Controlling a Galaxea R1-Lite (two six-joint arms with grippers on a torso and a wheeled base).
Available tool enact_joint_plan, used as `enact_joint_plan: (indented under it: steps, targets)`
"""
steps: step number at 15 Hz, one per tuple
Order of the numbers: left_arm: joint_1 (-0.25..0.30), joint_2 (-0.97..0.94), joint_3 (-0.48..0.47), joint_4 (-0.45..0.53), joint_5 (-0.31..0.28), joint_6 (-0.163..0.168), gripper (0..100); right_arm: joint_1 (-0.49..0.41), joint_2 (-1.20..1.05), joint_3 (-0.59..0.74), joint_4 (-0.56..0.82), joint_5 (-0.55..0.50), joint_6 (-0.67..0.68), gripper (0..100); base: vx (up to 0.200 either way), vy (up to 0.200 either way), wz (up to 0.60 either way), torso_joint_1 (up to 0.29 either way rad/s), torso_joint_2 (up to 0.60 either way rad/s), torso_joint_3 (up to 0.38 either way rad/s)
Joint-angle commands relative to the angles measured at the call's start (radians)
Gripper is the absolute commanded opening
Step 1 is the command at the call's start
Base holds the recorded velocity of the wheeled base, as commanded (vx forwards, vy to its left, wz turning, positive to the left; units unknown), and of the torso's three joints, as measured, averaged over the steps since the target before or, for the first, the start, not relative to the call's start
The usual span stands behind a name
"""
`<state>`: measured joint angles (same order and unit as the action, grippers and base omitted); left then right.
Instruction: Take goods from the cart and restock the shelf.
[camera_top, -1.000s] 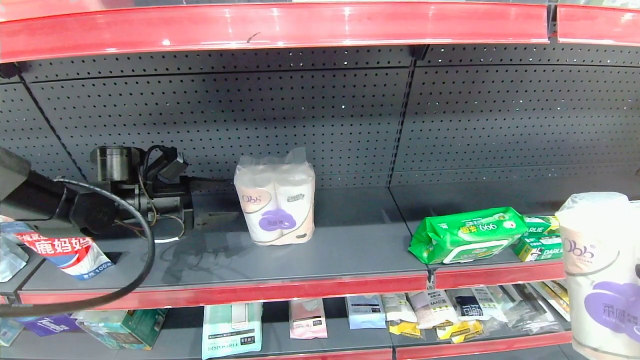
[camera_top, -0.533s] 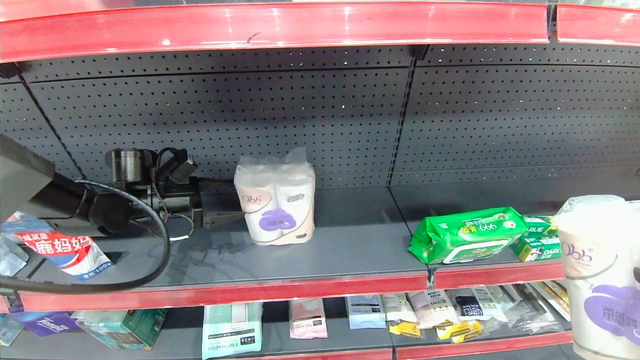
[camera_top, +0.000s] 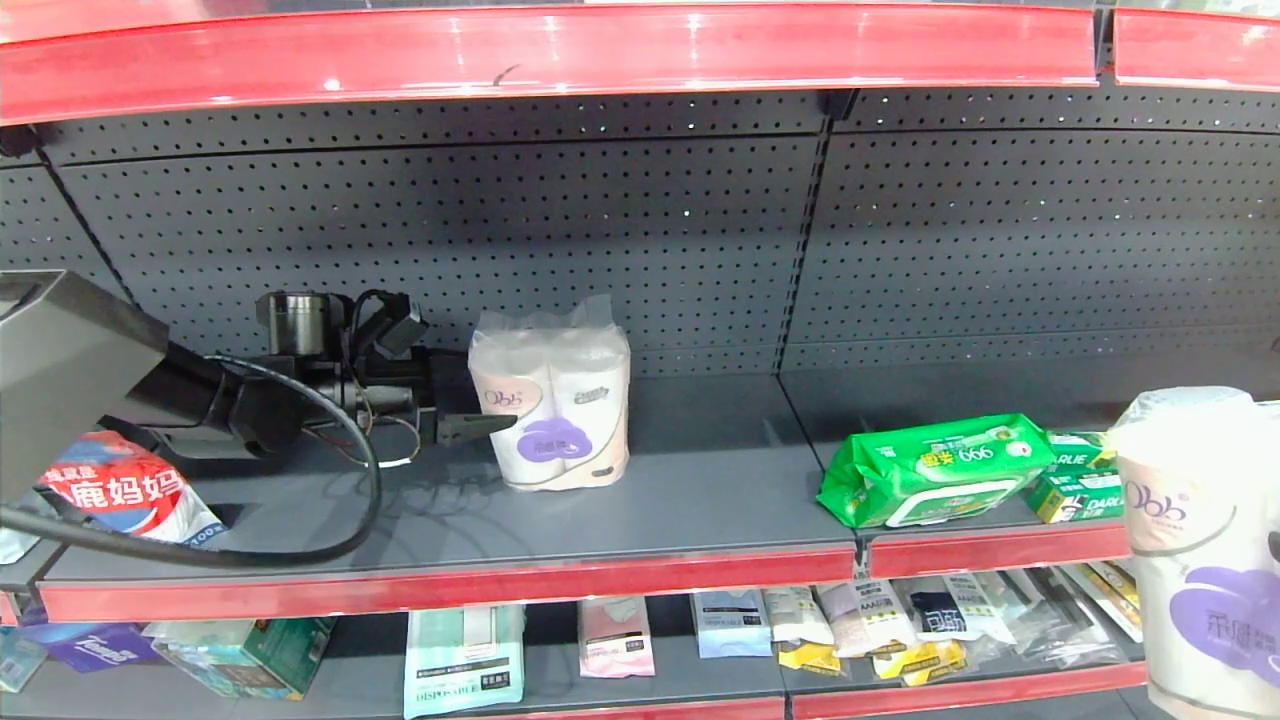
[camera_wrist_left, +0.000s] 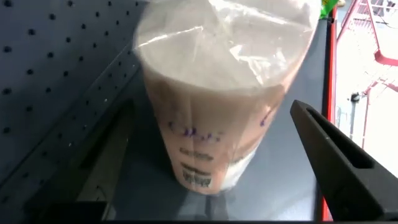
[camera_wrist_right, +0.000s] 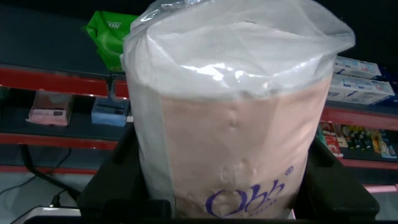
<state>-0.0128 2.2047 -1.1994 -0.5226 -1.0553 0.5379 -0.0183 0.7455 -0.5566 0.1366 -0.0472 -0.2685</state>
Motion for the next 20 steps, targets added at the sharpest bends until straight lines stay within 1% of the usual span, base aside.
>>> enact_joint_plan:
  steps: [1, 4, 7, 12, 15, 17, 20]
  targets:
    - [-0.007, 0.021, -0.019, -0.001, 0.0, 0.001, 100, 0.001, 0.008, -0.003, 0.0, 0.0, 0.0, 0, 0.0, 0.0, 0.0, 0.0, 0.0, 0.0]
    - [-0.021, 0.044, -0.045, -0.001, 0.001, 0.001, 100, 0.001, 0.014, -0.003, 0.0, 0.0, 0.0, 0, 0.0, 0.0, 0.0, 0.0, 0.0, 0.0]
    - [-0.052, 0.069, -0.082, 0.001, 0.008, -0.006, 100, 0.001, 0.015, -0.005, 0.0, 0.001, 0.0, 0, 0.0, 0.0, 0.0, 0.0, 0.0, 0.0]
    - [-0.075, 0.089, -0.097, 0.001, 0.015, -0.006, 100, 0.001, 0.023, -0.006, 0.0, 0.001, 0.0, 0, 0.0, 0.0, 0.0, 0.0, 0.0, 0.0]
    - [-0.096, 0.104, -0.123, 0.001, 0.064, -0.004, 100, 0.001, 0.031, -0.008, 0.0, 0.001, 0.0, 0, 0.0, 0.0, 0.0, 0.0, 0.0, 0.0]
    - [-0.099, 0.118, -0.141, 0.001, 0.072, -0.006, 100, 0.001, 0.031, -0.008, 0.0, 0.001, 0.0, 0, 0.0, 0.0, 0.0, 0.0, 0.0, 0.0]
    - [-0.108, 0.121, -0.143, 0.001, 0.072, -0.006, 100, 0.001, 0.031, -0.006, 0.0, 0.001, 0.0, 0, 0.0, 0.0, 0.0, 0.0, 0.0, 0.0]
